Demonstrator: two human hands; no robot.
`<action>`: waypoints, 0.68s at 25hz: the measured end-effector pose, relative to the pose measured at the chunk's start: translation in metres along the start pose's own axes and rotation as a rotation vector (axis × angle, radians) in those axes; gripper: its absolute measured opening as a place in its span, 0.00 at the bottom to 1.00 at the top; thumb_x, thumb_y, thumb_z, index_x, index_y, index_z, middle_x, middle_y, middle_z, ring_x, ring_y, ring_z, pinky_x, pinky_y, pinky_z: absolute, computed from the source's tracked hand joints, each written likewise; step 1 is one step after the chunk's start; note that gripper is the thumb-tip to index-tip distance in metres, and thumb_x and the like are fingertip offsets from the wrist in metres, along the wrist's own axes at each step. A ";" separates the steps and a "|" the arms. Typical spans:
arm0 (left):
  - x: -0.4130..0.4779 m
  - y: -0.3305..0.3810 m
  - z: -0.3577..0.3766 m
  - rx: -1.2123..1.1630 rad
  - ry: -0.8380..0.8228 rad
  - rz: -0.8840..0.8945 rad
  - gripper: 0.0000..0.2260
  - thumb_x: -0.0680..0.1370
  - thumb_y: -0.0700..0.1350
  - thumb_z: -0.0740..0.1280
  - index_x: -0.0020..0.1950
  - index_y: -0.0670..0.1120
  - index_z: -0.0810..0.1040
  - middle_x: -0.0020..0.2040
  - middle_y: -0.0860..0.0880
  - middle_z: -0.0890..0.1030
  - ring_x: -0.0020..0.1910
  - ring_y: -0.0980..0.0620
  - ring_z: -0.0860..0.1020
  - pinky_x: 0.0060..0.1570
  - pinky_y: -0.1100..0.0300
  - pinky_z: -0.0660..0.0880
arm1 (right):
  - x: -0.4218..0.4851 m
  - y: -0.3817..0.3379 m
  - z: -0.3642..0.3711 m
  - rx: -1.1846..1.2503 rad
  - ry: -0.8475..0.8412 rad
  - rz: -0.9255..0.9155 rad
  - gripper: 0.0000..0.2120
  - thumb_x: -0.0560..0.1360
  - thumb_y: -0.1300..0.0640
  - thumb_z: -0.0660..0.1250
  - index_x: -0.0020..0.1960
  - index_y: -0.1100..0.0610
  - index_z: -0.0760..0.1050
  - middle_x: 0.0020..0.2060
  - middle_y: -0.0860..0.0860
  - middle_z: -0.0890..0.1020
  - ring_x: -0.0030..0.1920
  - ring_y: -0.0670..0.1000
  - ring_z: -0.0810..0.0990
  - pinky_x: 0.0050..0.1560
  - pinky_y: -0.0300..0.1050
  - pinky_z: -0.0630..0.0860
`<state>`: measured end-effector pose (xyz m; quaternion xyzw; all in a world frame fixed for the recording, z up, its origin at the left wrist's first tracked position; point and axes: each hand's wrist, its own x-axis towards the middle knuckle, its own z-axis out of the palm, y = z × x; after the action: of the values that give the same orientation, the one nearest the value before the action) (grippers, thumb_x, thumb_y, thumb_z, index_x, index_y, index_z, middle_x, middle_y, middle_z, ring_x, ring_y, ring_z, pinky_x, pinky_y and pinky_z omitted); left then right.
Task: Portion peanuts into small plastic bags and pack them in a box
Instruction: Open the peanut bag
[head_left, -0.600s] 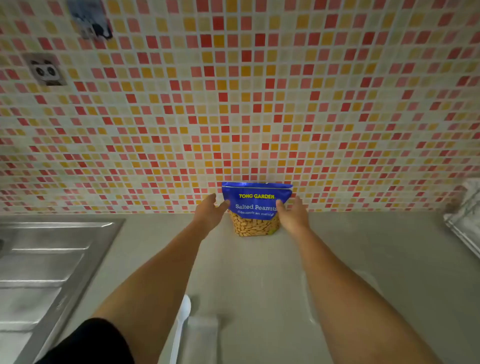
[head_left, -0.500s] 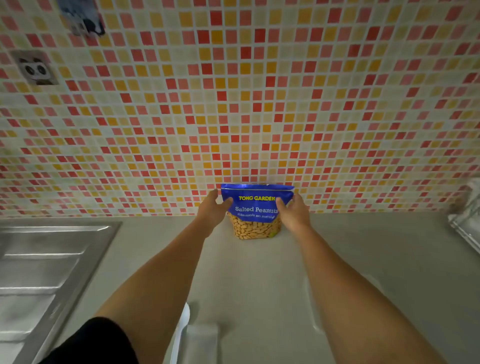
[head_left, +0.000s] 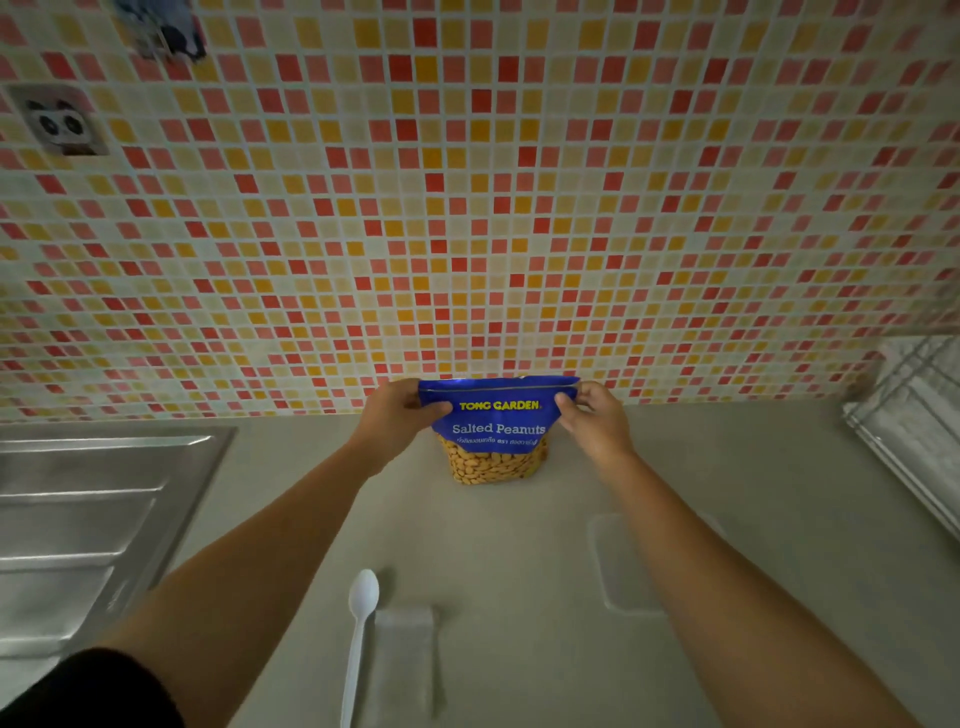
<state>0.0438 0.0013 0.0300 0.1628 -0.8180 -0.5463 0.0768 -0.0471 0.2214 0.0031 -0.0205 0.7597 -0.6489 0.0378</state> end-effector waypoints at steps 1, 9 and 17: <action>-0.015 0.004 -0.003 -0.011 -0.015 0.002 0.10 0.75 0.42 0.69 0.55 0.42 0.77 0.49 0.46 0.81 0.50 0.49 0.79 0.45 0.57 0.78 | -0.013 -0.003 -0.007 0.025 -0.031 0.021 0.04 0.75 0.62 0.66 0.44 0.59 0.71 0.38 0.49 0.78 0.41 0.47 0.78 0.38 0.34 0.76; -0.138 -0.007 0.015 -0.069 -0.009 -0.001 0.08 0.72 0.40 0.72 0.50 0.41 0.81 0.40 0.47 0.84 0.41 0.50 0.83 0.41 0.58 0.81 | -0.110 0.006 -0.062 0.028 -0.188 0.079 0.07 0.76 0.63 0.65 0.41 0.55 0.71 0.38 0.50 0.78 0.42 0.48 0.79 0.46 0.41 0.78; -0.187 -0.024 0.031 0.101 0.014 0.015 0.04 0.73 0.43 0.71 0.41 0.50 0.79 0.38 0.52 0.84 0.39 0.52 0.82 0.35 0.66 0.76 | -0.143 0.030 -0.076 -0.189 -0.222 0.023 0.05 0.74 0.59 0.69 0.44 0.56 0.72 0.42 0.50 0.78 0.46 0.57 0.81 0.48 0.48 0.79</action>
<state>0.2134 0.0850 0.0058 0.1643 -0.8453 -0.5025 0.0781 0.0897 0.3126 -0.0103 -0.0870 0.8087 -0.5677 0.1269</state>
